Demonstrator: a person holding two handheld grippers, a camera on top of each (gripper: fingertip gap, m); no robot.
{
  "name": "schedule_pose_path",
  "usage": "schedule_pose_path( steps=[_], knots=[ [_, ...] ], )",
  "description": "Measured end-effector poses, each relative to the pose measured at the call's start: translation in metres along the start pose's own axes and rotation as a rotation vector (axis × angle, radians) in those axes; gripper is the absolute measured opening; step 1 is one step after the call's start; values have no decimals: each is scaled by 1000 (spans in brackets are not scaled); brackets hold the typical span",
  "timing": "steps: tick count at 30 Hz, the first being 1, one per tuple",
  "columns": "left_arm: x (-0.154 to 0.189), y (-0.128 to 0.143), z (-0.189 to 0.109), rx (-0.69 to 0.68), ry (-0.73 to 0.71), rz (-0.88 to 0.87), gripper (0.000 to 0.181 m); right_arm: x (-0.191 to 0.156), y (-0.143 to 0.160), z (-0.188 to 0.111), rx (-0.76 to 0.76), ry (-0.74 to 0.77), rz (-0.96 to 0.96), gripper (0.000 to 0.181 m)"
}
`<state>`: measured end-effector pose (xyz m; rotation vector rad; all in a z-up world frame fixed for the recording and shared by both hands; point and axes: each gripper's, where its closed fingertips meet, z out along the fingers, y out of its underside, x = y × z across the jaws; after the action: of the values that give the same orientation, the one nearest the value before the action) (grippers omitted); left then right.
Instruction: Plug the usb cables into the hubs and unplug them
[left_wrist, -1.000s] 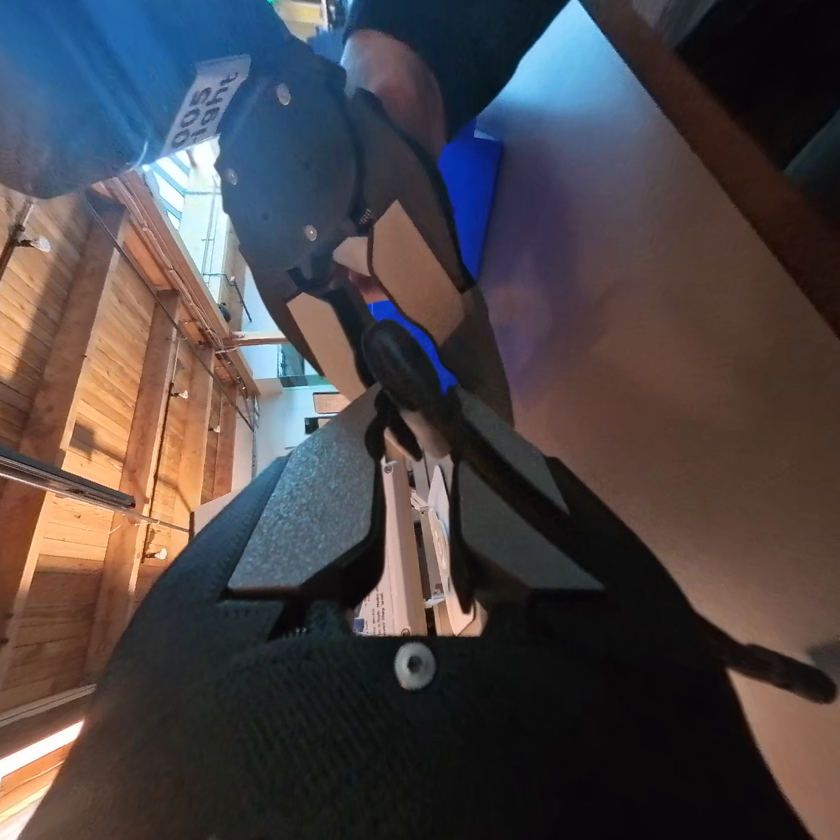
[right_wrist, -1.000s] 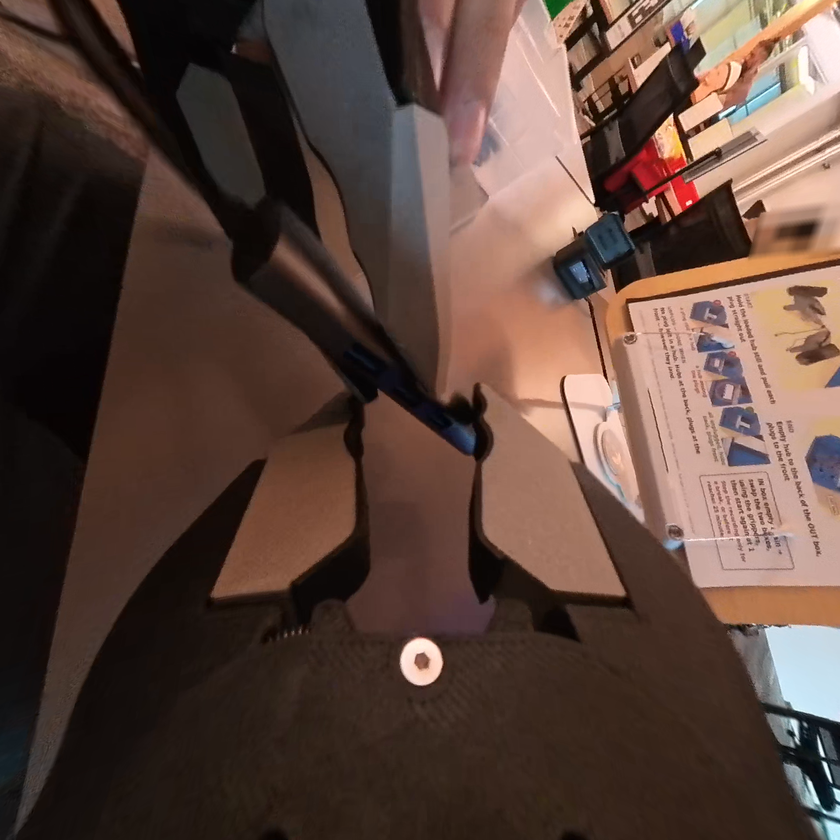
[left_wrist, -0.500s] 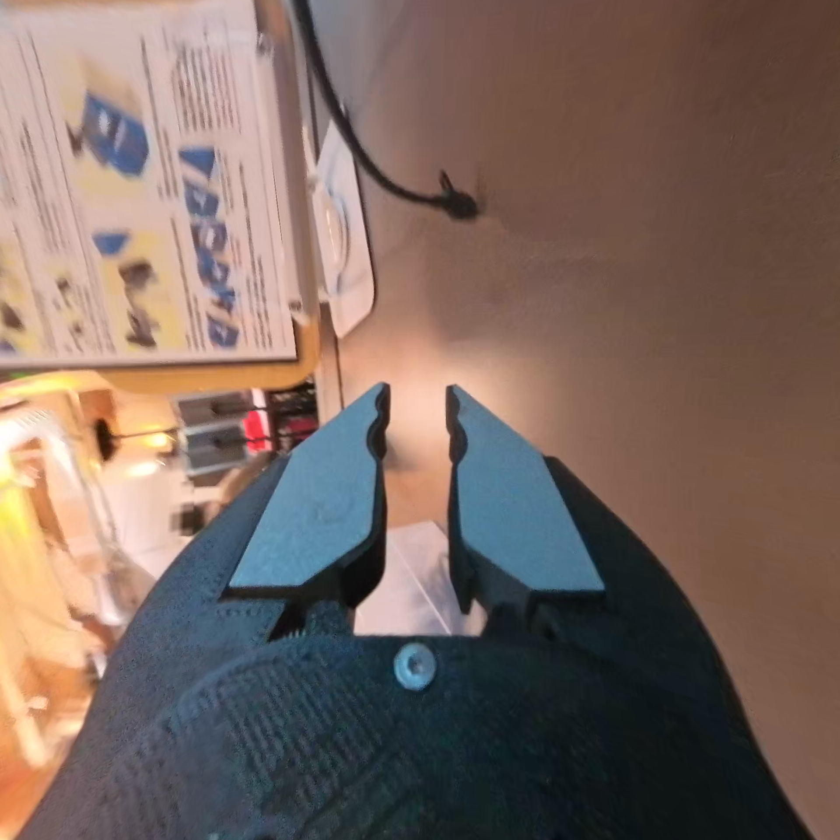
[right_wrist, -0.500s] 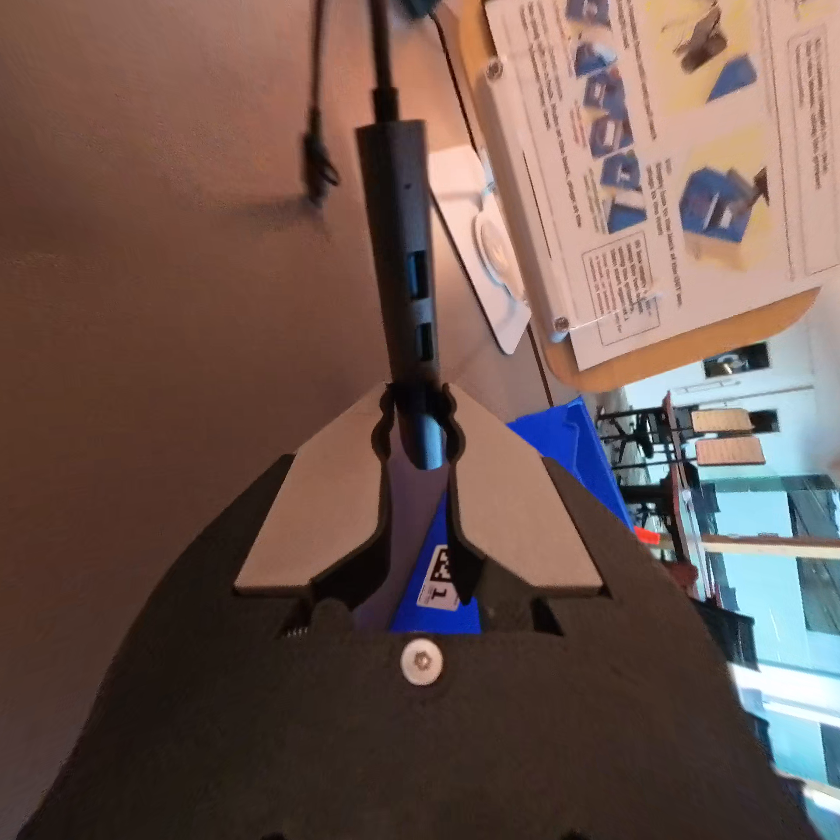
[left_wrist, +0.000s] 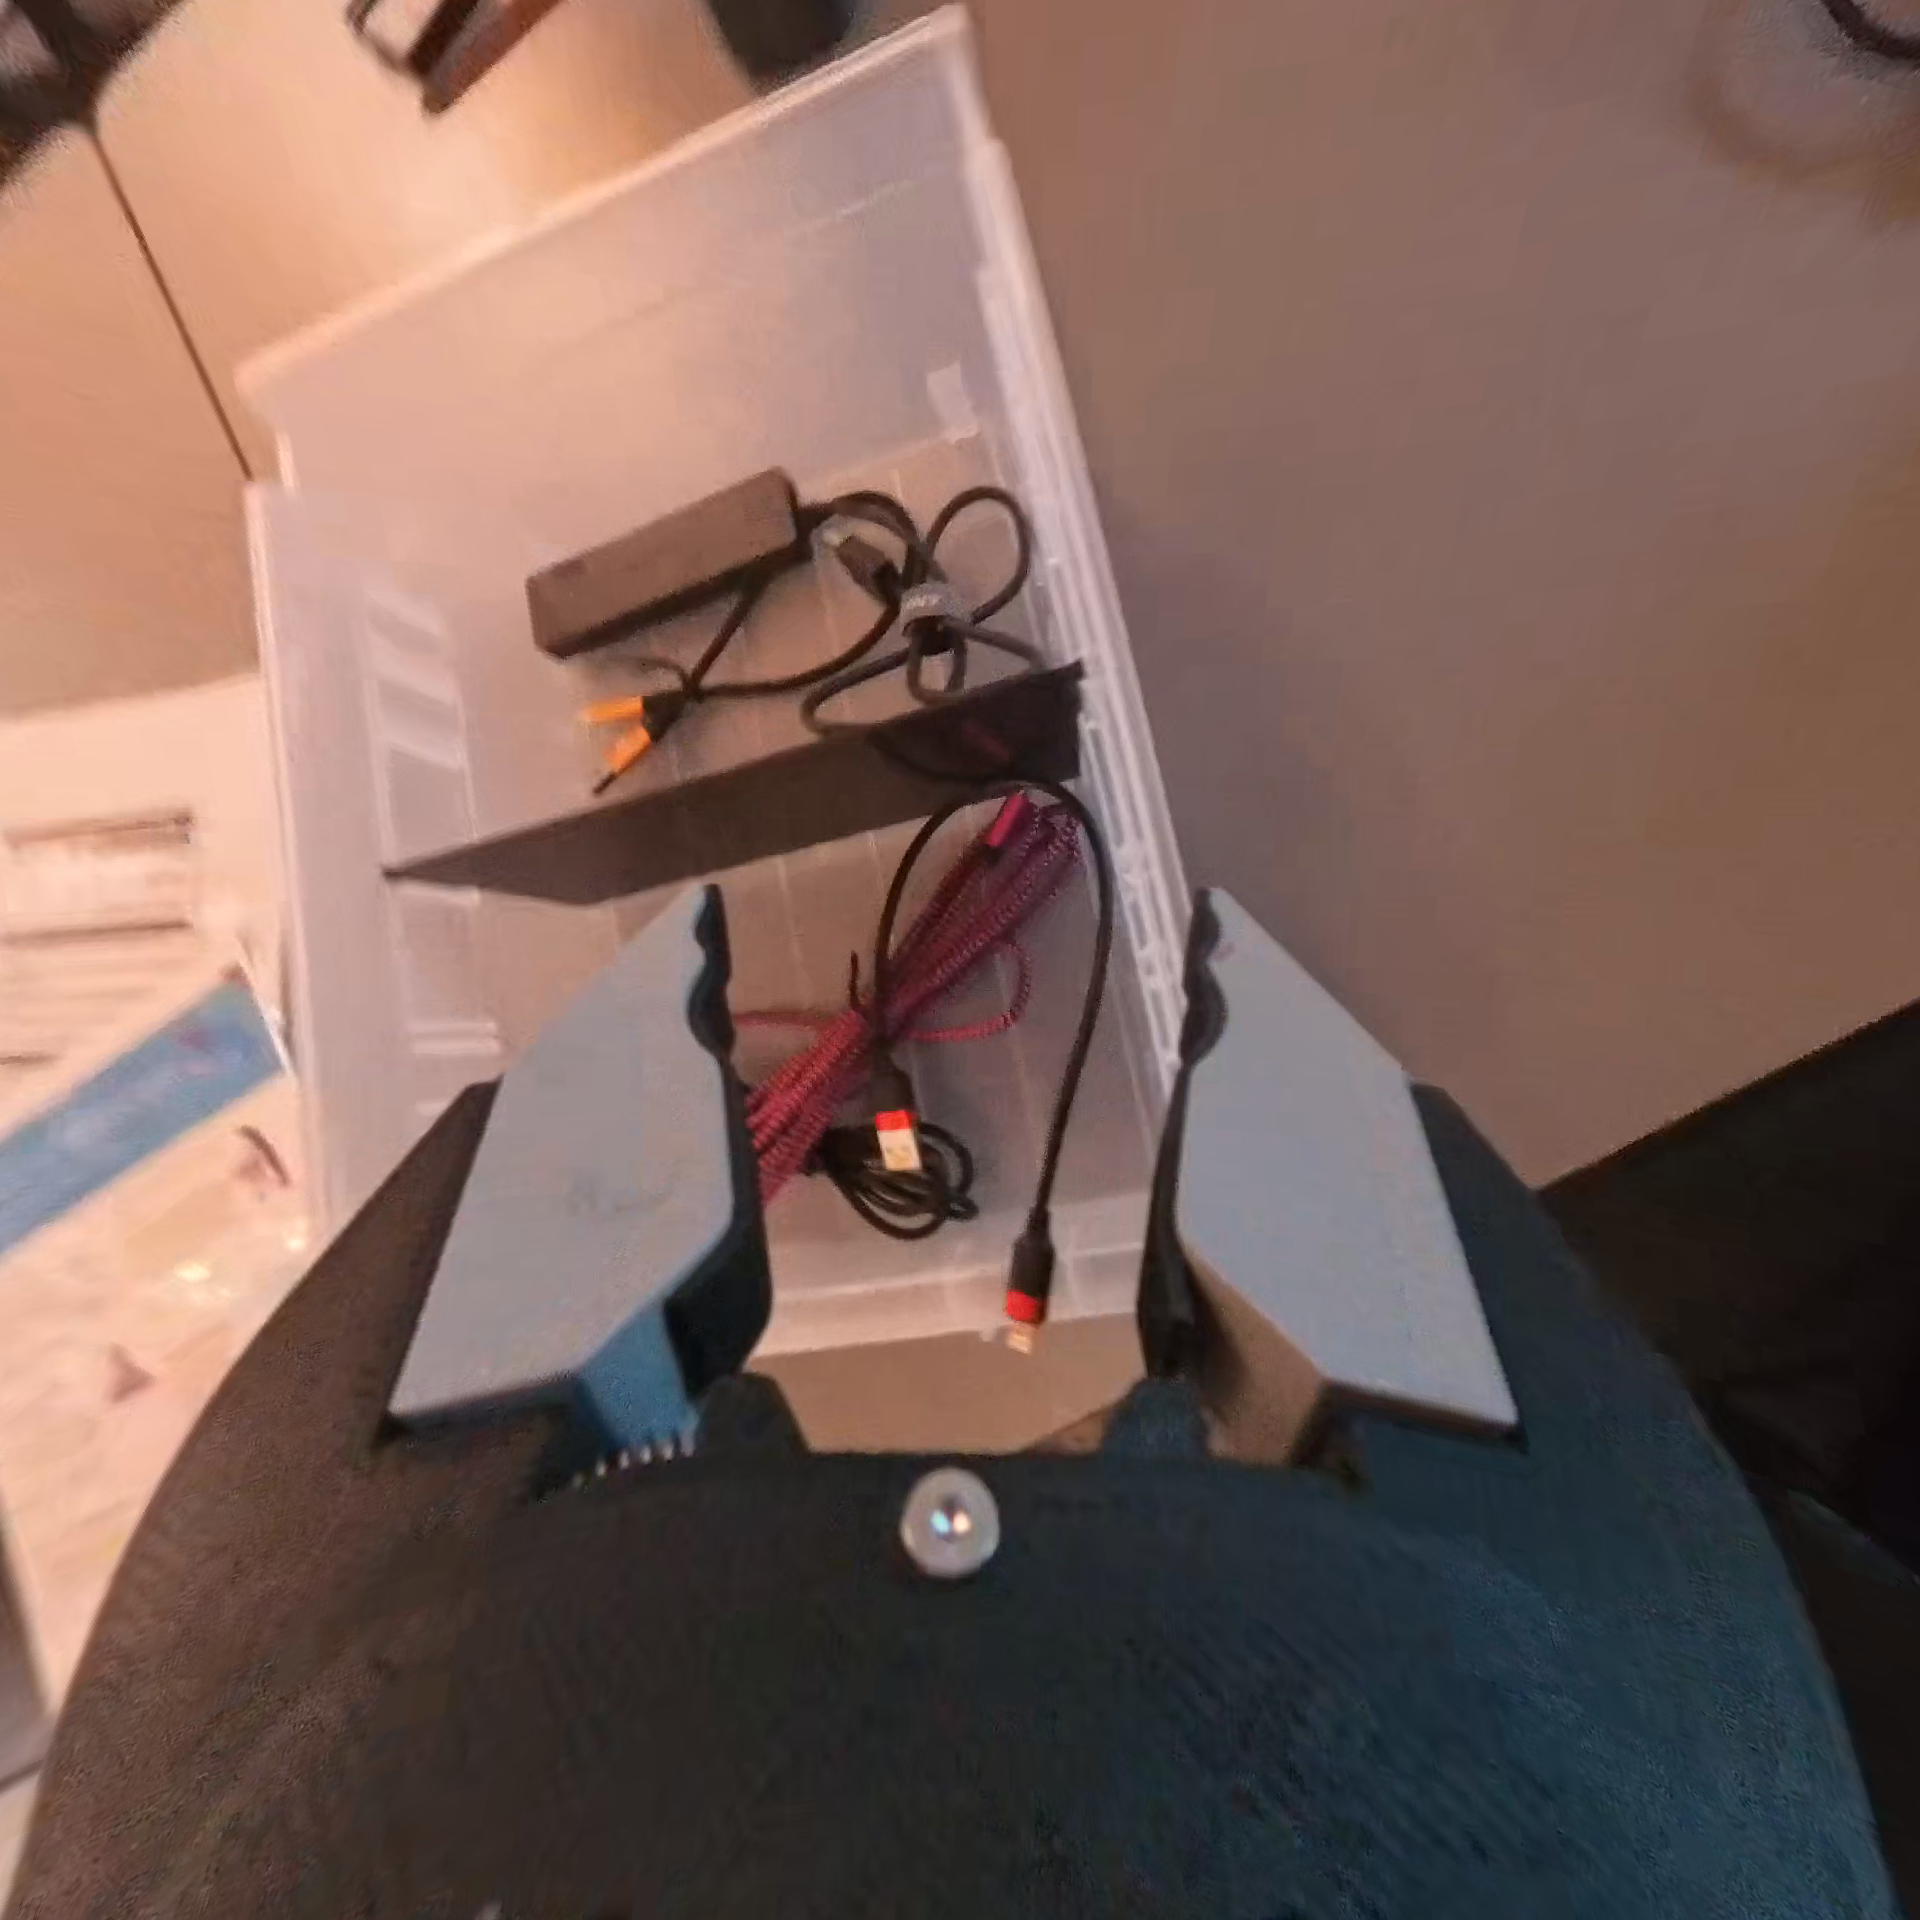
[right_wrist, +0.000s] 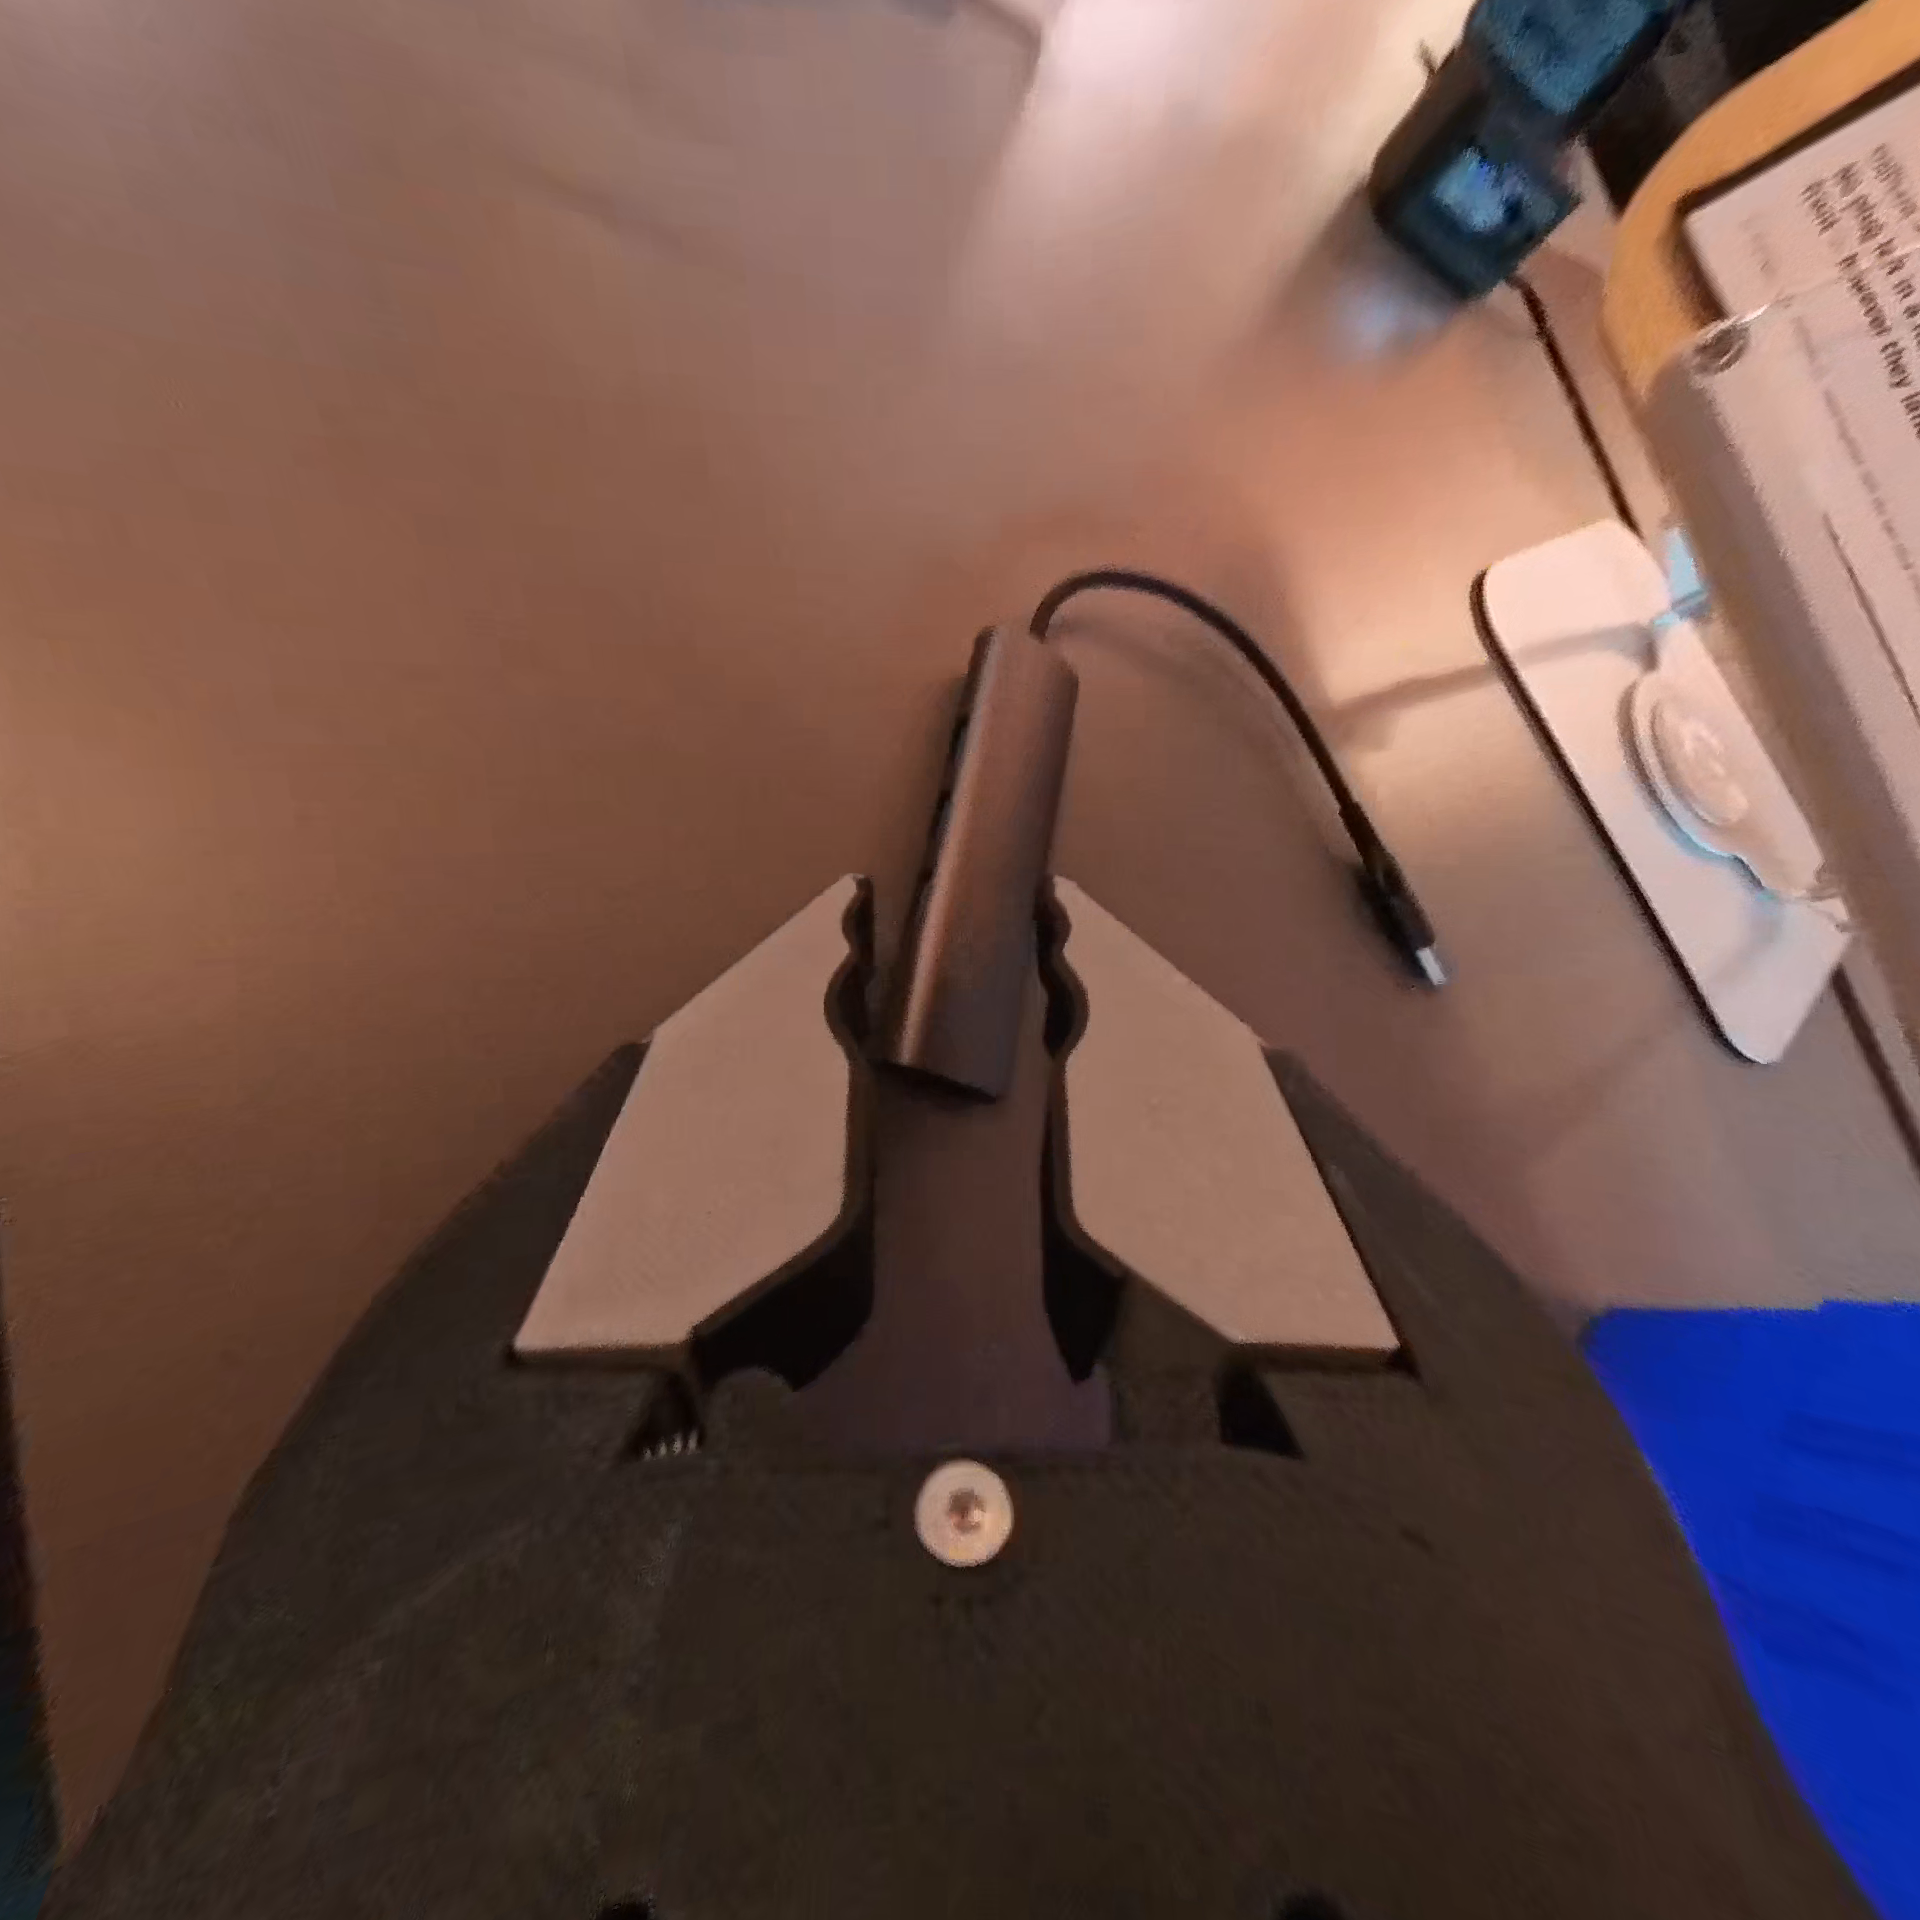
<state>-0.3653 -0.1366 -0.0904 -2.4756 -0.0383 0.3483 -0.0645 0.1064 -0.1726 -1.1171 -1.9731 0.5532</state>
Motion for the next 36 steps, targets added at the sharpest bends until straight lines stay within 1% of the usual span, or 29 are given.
schedule_pose_path(
  steps=[1, 2, 4, 5, 6, 8, 9, 10, 11, 12, 13, 15, 16, 18, 19, 21, 22, 25, 28, 30, 32, 33, 34, 36],
  knots=[
    [-3, 4, -2, 18, 15, -33, 86, 2, -5, -4, 48, -15, 32, 28],
    [-2, 3, -4, 59, 36, -39, 81, 4, -9, -7, 88, -30, 69, 27],
    [0, -5, -12, 167, 58, -51, 73, 6, -11, -10, 140, -59, 133, 26],
    [0, -7, -16, 199, 77, -75, 68, 7, -11, -10, 157, -63, 149, 25],
    [0, -4, -19, 190, 100, -102, 63, 10, -10, -10, 165, -53, 155, 23],
    [8, 15, -20, 104, 169, -139, 52, 15, -6, -7, 161, -10, 142, 21],
    [21, 25, -22, 56, 247, -140, 37, 17, -3, -6, 151, 5, 130, 20],
    [38, 29, -26, 46, 339, -143, 15, 17, 0, -5, 137, 13, 119, 19],
    [49, 29, -28, 59, 384, -161, 16, 17, 3, -3, 122, 16, 111, 19],
    [53, 31, -28, 64, 383, -172, 23, 17, 5, -1, 110, 16, 109, 20],
    [54, 31, -25, 66, 366, -174, 24, 16, 5, 0, 105, 17, 108, 21],
    [54, 30, -15, 63, 330, -159, 15, 15, 1, 0, 119, 12, 106, 22],
    [57, 29, -7, 47, 335, -157, 14, 13, -2, 0, 128, 5, 105, 22],
    [72, 18, 9, 15, 376, -154, 26, 12, -4, 0, 134, 8, 105, 23],
    [83, 12, 18, -13, 399, -136, 36, 13, -4, 0, 132, 15, 107, 25],
    [102, -2, 30, -54, 393, -61, 45, 15, -3, 1, 130, 22, 114, 29],
    [108, -9, 34, -66, 374, -21, 46, 16, -2, 0, 132, 27, 118, 30],
    [112, -32, 30, -44, 327, 16, 46, 20, -2, -6, 154, 47, 132, 30],
    [108, -46, 12, 12, 343, -34, 53, 25, -1, -11, 178, 56, 163, 30],
    [99, -41, 3, 11, 339, -75, 55, 31, 0, -13, 188, 65, 198, 31],
    [80, -23, 2, -45, 291, -118, 58, 34, 1, -14, 192, 67, 226, 32],
    [72, -16, 2, -55, 288, -169, 60, 35, 1, -14, 191, 69, 233, 32],
    [67, -8, 3, -75, 292, -211, 52, 36, 2, -14, 189, 71, 235, 32],
    [67, 7, 10, -121, 334, -258, 53, 35, 2, -13, 185, 72, 227, 32]
  ],
)
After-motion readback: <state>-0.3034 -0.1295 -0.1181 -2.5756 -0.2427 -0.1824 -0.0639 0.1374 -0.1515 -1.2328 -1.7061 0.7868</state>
